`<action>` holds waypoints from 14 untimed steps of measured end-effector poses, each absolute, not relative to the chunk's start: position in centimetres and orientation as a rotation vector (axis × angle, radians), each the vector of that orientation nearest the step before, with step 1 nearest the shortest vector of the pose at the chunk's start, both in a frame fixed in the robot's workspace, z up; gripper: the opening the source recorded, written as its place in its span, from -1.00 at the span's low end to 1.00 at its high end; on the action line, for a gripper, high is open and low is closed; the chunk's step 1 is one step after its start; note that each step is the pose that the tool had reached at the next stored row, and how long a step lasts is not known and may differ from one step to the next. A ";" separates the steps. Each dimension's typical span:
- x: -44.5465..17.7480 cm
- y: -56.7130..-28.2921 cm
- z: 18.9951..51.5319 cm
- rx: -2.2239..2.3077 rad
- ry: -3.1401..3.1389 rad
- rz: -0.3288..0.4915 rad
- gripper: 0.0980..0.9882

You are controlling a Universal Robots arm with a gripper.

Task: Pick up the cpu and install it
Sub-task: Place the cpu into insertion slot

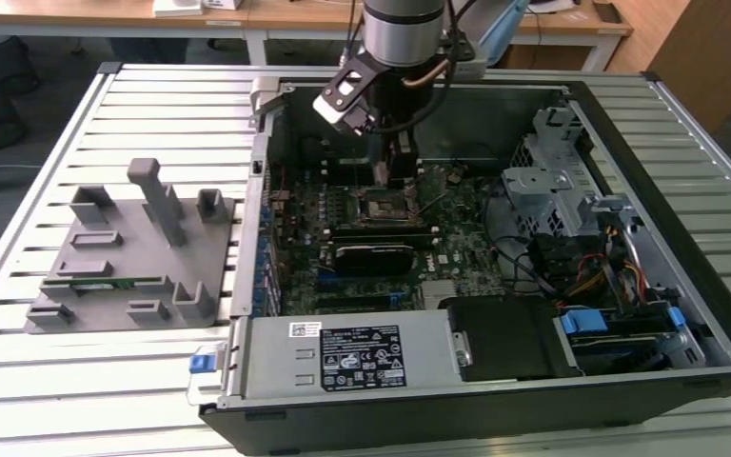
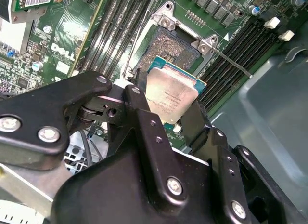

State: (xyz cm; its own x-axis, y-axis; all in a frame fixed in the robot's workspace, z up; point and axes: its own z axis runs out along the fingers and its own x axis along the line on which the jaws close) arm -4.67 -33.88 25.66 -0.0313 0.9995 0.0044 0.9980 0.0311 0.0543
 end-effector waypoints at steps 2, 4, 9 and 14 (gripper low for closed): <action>-4.7 -33.9 25.5 2.162 2.230 0.065 -0.02; -4.7 -33.9 25.4 2.162 2.230 0.065 -0.02; -4.7 -33.9 24.9 2.162 2.230 0.065 -0.02; -4.7 -34.3 24.8 2.162 2.230 0.065 -0.02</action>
State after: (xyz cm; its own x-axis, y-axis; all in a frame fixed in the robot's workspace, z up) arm -4.68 -34.26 24.75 -0.0313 0.9995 0.0043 0.9980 0.0310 0.0542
